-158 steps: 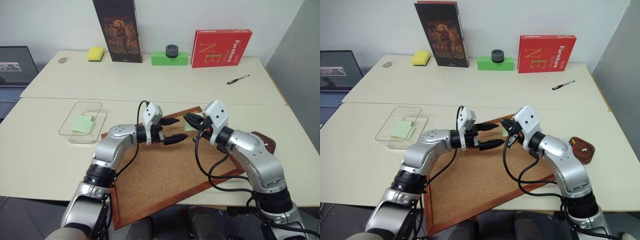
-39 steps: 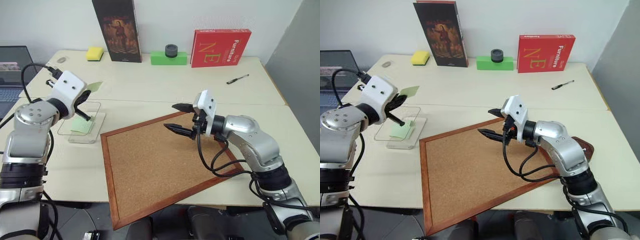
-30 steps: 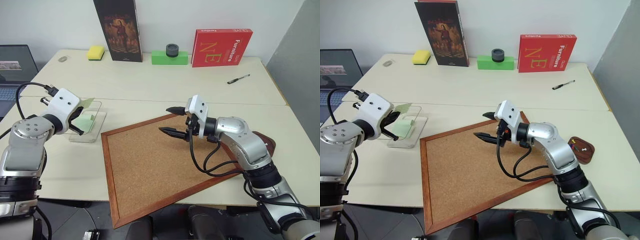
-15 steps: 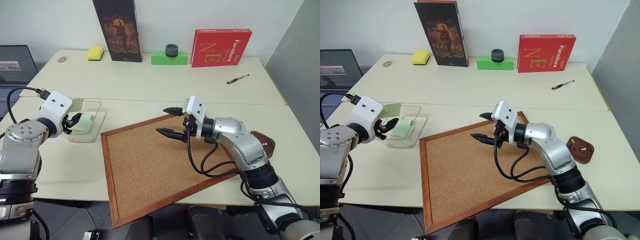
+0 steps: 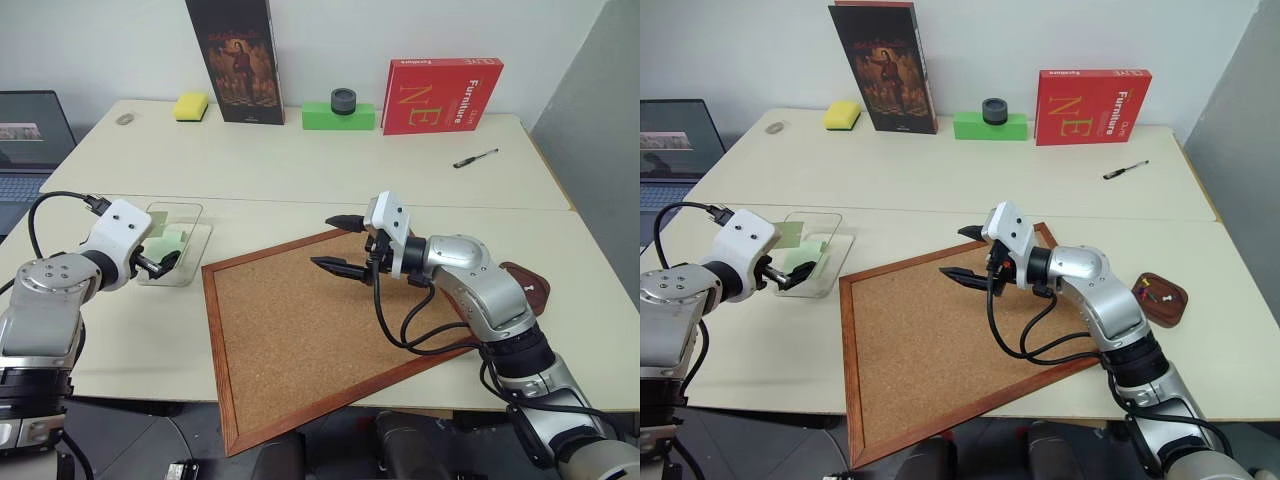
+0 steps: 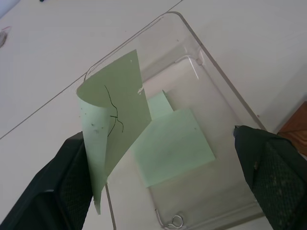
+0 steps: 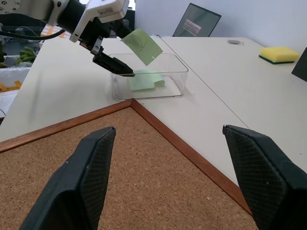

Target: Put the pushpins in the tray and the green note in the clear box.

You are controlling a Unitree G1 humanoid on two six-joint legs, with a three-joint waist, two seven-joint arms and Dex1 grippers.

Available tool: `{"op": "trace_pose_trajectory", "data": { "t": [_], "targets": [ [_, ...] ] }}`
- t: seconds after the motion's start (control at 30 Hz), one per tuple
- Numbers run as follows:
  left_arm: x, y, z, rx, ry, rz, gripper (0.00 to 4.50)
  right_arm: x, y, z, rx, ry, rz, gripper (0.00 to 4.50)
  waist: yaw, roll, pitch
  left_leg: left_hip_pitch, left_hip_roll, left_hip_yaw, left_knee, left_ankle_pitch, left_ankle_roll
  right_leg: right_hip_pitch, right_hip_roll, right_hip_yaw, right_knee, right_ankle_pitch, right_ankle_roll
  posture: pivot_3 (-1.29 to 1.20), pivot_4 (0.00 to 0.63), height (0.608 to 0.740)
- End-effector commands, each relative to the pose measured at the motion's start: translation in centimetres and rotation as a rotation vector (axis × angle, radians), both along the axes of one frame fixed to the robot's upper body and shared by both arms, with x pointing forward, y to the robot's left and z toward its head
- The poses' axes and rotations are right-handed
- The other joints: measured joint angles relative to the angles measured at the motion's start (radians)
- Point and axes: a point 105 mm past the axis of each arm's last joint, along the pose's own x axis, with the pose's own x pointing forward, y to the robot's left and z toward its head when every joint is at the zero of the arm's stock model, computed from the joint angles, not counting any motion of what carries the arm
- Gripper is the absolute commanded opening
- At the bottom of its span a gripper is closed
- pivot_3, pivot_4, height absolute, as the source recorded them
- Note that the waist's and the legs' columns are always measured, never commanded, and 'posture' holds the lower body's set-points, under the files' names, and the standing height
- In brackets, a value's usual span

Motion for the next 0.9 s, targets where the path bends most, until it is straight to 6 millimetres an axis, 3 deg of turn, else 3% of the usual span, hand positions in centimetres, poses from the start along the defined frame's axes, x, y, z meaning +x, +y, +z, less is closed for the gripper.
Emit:
{"op": "trace_pose_trajectory", "data": {
  "t": [0.03,0.2,0.33,0.53,0.67,0.9],
  "targets": [
    [0.3,0.1,0.9,0.04,-0.026,0.003,4.49,-0.3,0.1,1.0,0.023,-0.034,0.002,3.79,0.0,0.0,0.0,0.0,0.0,0.0,0.0,0.0,0.0,0.0,0.0,0.0,0.0,0.0,0.0,0.0,0.15,0.74],
    [1.5,0.1,2.9,-0.016,-0.138,0.036,4.49,-0.3,0.1,1.3,0.048,-0.038,-0.007,3.79,0.002,0.0,0.0,0.0,0.0,0.0,0.0,0.0,0.0,0.0,0.0,0.0,0.0,0.0,0.0,0.0,0.15,0.74],
    [1.7,-0.2,3.0,-0.053,-0.143,0.026,4.49,-0.3,0.1,1.4,0.059,-0.037,-0.009,3.79,0.0,0.0,0.0,0.0,0.0,0.0,0.001,0.0,0.0,0.0,0.0,0.0,0.0,0.0,0.0,0.0,0.15,0.74],
    [1.6,-2.4,2.8,-0.278,-0.081,-0.04,4.49,-0.3,0.0,1.7,0.07,-0.039,-0.013,3.79,-0.001,0.0,0.0,0.0,0.0,0.0,0.0,0.0,0.0,0.0,0.0,0.0,0.001,0.0,-0.001,0.0,0.15,0.74],
    [1.4,-2.4,2.7,-0.275,-0.057,-0.045,4.49,-0.3,-0.1,1.9,0.076,-0.043,-0.015,3.79,-0.002,0.0,0.0,0.0,0.0,0.0,0.0,0.0,0.0,0.0,0.0,0.0,0.001,0.0,0.0,0.0,0.15,0.74],
    [1.4,-1.2,1.7,-0.123,-0.008,-0.028,4.49,-0.2,-0.2,2.1,0.08,-0.045,-0.021,3.79,-0.001,0.0,0.0,0.0,0.0,0.0,0.0,0.0,0.0,0.0,0.0,0.0,0.001,0.0,0.0,0.0,0.15,0.74]
  ]
}}
